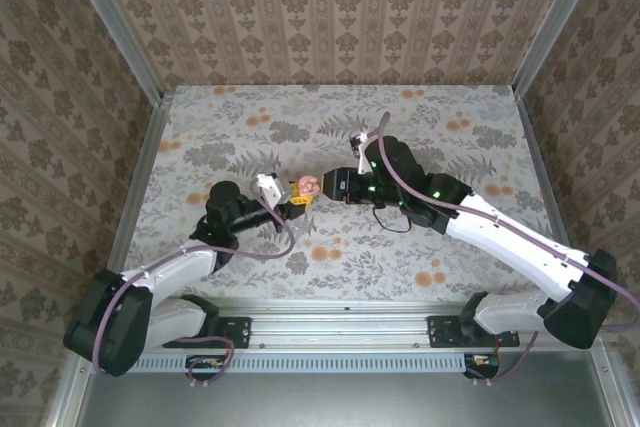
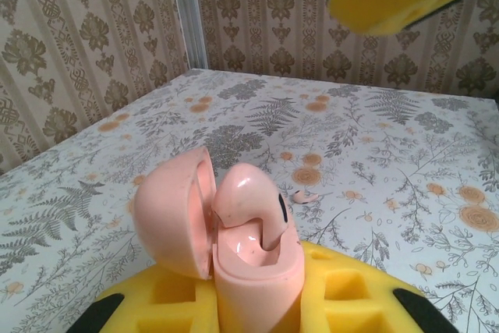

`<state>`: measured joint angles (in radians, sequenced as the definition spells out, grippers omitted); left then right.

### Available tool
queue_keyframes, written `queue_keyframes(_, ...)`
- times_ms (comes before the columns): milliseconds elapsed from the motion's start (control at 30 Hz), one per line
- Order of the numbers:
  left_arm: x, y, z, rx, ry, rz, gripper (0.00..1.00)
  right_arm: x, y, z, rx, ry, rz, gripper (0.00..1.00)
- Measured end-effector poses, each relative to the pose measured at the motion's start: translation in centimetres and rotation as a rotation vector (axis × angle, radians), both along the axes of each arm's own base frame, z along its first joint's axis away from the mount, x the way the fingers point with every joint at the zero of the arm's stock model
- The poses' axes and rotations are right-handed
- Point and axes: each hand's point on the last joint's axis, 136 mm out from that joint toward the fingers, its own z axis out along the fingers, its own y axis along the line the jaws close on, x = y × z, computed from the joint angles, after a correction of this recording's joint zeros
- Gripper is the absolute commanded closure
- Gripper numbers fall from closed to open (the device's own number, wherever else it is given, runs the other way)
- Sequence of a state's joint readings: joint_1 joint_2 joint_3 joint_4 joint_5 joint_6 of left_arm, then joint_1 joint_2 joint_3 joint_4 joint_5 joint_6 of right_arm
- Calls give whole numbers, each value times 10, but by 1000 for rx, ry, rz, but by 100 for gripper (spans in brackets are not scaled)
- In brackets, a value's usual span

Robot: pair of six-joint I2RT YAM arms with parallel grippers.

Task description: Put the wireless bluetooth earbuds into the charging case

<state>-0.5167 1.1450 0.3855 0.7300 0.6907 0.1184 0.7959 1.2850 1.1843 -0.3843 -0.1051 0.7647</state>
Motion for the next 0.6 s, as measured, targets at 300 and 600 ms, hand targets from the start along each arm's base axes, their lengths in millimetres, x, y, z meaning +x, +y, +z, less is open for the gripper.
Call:
queue_keyframes(300, -6, 1, 2, 21, -19, 1, 86, 15, 26, -26, -9, 69, 26, 60)
queue_keyframes(600, -10, 0, -4, 46, -2, -2, 86, 16, 37, -30, 10, 86, 56, 64)
